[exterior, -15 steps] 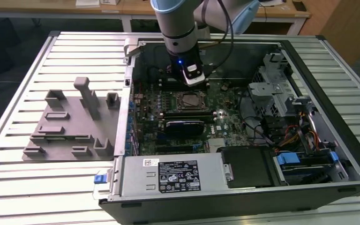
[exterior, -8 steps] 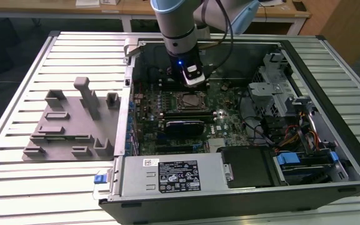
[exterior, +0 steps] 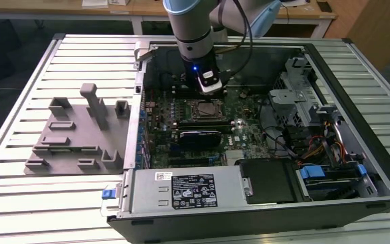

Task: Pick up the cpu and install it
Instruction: 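Install the first cpu locking lever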

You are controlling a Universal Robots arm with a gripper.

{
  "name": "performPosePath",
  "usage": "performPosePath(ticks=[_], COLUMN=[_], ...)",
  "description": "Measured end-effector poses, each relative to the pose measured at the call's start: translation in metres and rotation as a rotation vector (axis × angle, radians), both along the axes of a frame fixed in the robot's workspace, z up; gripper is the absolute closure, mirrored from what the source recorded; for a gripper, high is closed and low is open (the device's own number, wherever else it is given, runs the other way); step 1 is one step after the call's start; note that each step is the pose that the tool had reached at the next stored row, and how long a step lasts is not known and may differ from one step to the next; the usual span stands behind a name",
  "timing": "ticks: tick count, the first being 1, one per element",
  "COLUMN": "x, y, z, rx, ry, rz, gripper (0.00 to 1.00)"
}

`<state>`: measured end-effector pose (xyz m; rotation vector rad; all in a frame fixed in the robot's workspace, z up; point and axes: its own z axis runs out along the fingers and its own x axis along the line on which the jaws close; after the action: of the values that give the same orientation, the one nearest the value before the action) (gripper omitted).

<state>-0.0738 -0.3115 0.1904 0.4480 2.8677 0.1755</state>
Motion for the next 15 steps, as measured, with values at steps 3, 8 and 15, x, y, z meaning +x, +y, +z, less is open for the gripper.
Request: performPosePath(ticks=[3,8,15], x=[0.000,0.000,0.000], y=[-0.0001,-0.0001,-0.0001], z=[0.0052,0.0192,0.0226], rx=[-0.0003,-0.0004,-0.0005], ry=[0.0003,0.0004,0.0018], rz=[0.000,0.000,0.000], gripper=[0.89,0.89,0.89])
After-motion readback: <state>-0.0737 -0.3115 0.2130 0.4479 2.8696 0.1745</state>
